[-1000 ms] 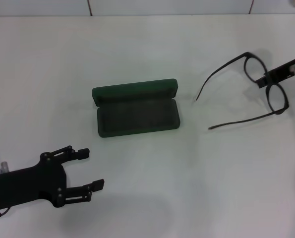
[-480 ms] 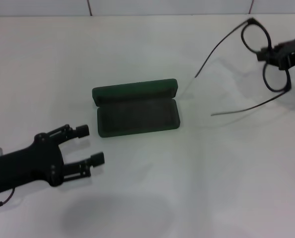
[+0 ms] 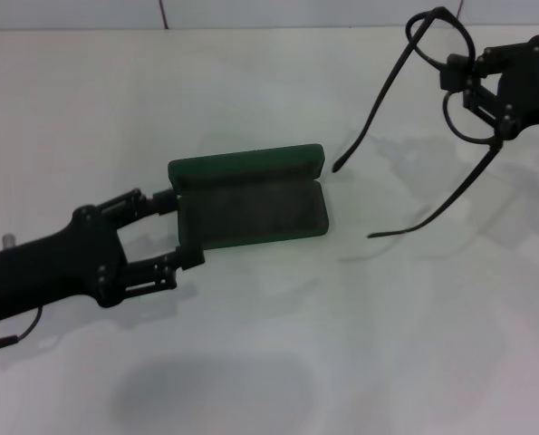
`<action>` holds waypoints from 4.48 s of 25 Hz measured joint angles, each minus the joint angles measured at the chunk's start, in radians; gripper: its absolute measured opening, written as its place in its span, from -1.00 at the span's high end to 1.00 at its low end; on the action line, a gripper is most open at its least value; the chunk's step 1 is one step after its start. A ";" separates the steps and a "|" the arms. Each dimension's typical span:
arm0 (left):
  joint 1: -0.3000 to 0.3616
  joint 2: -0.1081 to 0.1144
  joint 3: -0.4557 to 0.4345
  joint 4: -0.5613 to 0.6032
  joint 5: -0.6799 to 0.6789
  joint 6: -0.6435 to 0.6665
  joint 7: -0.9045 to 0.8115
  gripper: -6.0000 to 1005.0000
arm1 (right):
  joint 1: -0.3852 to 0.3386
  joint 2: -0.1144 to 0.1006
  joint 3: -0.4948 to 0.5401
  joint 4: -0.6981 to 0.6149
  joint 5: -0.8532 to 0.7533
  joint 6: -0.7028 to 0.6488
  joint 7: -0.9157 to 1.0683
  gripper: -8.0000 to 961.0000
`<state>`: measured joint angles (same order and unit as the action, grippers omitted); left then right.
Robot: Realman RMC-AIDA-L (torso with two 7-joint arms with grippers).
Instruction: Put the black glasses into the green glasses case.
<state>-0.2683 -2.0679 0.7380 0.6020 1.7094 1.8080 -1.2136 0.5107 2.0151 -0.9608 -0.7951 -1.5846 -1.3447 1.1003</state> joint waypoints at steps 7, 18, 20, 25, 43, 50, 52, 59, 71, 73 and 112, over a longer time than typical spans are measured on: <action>-0.025 0.000 0.000 0.007 -0.031 0.013 0.004 -0.71 | 0.000 0.004 -0.023 0.058 0.049 -0.010 -0.099 0.75; -0.075 0.003 0.006 0.010 -0.036 0.041 0.003 -0.68 | 0.035 -0.001 -0.038 0.245 0.260 -0.106 -0.365 0.75; -0.085 0.004 0.007 0.010 -0.036 0.049 0.003 -0.68 | 0.040 0.001 -0.038 0.252 0.258 -0.110 -0.366 0.75; -0.099 0.007 0.006 0.014 -0.052 0.072 0.004 -0.67 | 0.049 0.000 -0.038 0.278 0.259 -0.114 -0.368 0.75; -0.185 -0.016 0.092 0.016 -0.092 0.184 0.535 0.74 | 0.120 -0.034 -0.083 0.342 0.140 -0.134 -0.075 0.75; -0.215 -0.015 0.170 0.060 -0.127 0.206 0.546 0.99 | 0.132 -0.041 -0.084 0.344 0.113 -0.166 -0.071 0.75; -0.226 -0.014 0.200 0.073 -0.130 0.206 0.548 0.99 | 0.142 -0.045 -0.085 0.344 0.112 -0.189 -0.065 0.76; -0.269 -0.016 0.228 0.089 -0.127 0.203 0.571 0.99 | 0.188 -0.063 -0.092 0.343 0.045 -0.267 -0.059 0.76; -0.296 -0.018 0.246 0.080 -0.120 0.185 0.574 0.99 | 0.221 -0.053 -0.098 0.319 0.032 -0.308 -0.068 0.76; -0.292 -0.018 0.247 0.080 -0.120 0.173 0.574 0.99 | 0.223 -0.052 -0.099 0.319 0.032 -0.311 -0.068 0.76; -0.368 -0.027 0.301 -0.035 -0.217 0.144 0.589 0.99 | 0.230 -0.003 -0.076 0.316 0.083 -0.320 -0.069 0.76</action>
<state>-0.6359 -2.0953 1.0388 0.5667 1.4925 1.9519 -0.6242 0.7409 2.0122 -1.0365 -0.4787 -1.5016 -1.6646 1.0308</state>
